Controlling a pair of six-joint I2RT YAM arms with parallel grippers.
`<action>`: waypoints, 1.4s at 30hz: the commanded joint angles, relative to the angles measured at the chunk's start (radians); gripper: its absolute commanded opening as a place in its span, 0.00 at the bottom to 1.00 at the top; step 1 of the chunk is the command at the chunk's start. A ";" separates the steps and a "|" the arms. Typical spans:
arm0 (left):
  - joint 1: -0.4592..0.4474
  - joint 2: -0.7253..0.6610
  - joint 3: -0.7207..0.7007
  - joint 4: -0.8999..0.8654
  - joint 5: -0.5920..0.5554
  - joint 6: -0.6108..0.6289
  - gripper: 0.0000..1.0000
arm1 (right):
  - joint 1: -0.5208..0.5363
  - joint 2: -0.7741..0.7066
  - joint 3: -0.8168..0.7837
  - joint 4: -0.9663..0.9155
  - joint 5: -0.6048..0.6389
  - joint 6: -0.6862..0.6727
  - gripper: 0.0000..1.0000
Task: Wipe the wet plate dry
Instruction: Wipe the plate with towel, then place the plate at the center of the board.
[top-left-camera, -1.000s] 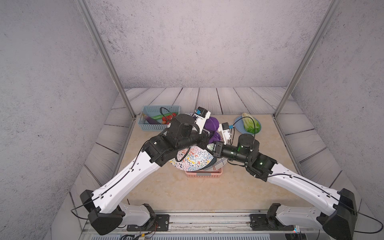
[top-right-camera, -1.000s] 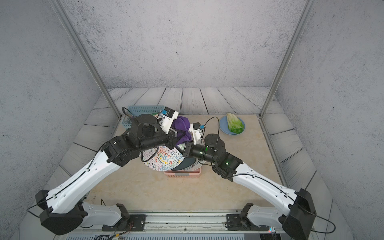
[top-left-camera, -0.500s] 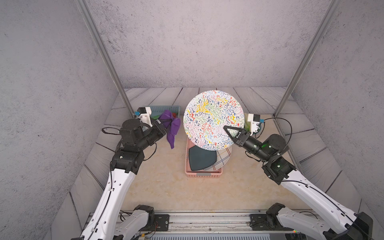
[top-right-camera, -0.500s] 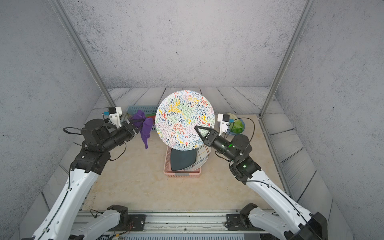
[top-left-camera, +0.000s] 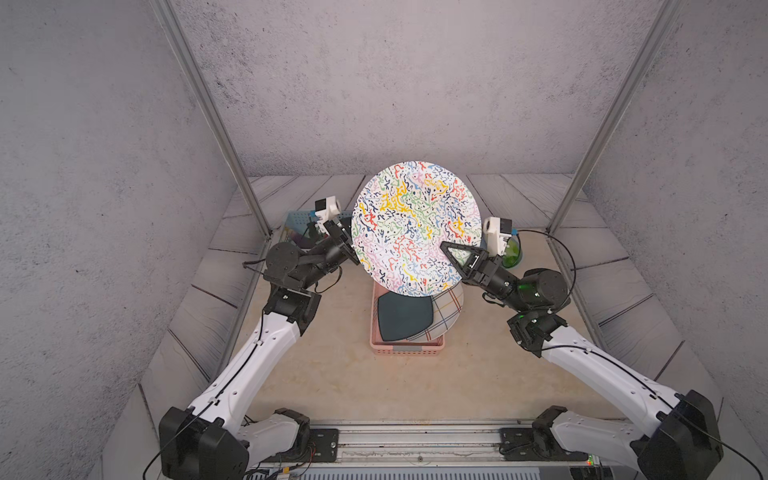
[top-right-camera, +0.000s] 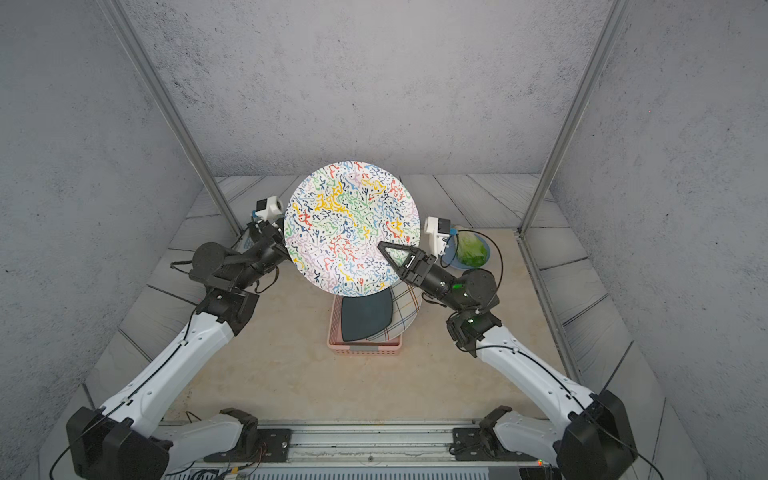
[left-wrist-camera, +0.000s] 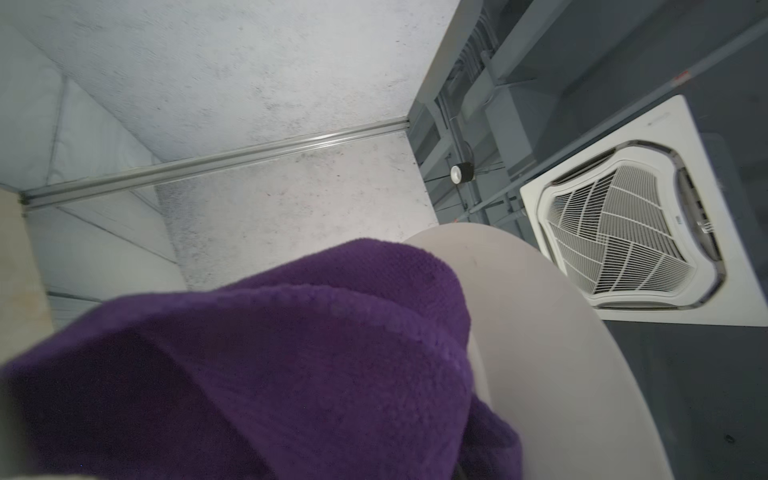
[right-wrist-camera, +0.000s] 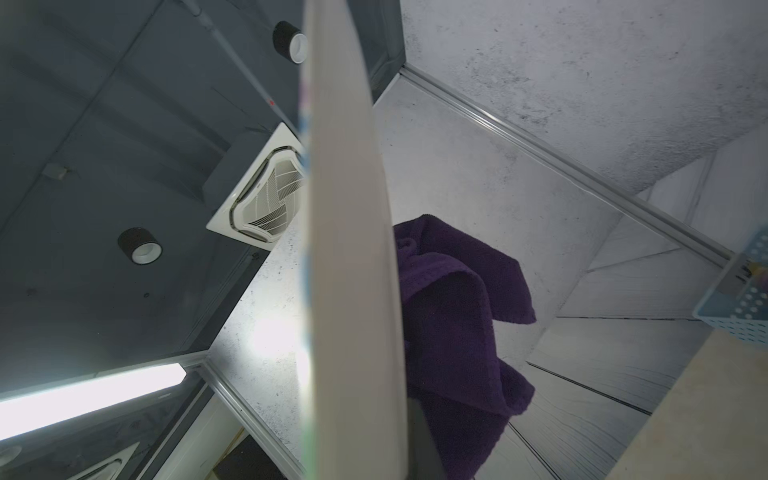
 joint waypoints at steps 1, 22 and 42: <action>-0.163 -0.029 0.023 0.115 -0.089 0.021 0.00 | 0.006 0.035 0.057 0.133 0.032 0.037 0.00; -0.304 0.160 0.020 0.348 -0.182 0.050 0.00 | 0.023 -0.031 0.074 -0.123 0.181 -0.152 0.00; -0.155 -0.523 -0.070 -1.139 -0.659 1.091 0.00 | -0.299 -0.719 -0.234 -1.448 0.977 -0.560 0.00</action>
